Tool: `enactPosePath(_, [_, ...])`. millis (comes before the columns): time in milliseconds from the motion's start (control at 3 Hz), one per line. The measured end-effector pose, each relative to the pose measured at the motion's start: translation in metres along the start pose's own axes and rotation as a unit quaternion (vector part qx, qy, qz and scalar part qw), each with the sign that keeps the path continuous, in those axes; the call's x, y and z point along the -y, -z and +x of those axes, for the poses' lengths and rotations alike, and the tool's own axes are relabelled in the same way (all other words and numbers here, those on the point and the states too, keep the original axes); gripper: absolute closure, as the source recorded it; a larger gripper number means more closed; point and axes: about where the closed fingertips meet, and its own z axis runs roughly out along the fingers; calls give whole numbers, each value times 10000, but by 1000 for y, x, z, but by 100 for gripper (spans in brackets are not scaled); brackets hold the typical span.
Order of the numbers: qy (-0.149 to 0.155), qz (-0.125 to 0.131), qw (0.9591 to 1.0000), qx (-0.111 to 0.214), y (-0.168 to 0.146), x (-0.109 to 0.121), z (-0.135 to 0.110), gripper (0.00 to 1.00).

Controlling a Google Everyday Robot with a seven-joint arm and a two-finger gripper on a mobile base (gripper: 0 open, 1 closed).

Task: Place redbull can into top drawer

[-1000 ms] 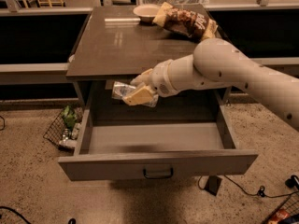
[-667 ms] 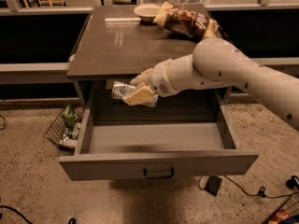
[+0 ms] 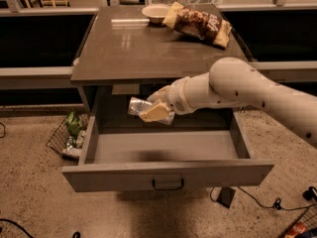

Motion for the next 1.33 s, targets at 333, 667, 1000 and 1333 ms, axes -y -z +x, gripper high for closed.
enactPosePath(333, [-418,160,9990,39,3,3,47,100])
enactPosePath(667, [-814,264,9963,-48,9,10,91,100])
enactPosePath(1000, [-1135,302,9924,-370,21,28,132,100])
enactPosePath(1333, [-1254,309,9898,-606,30,39,152,100])
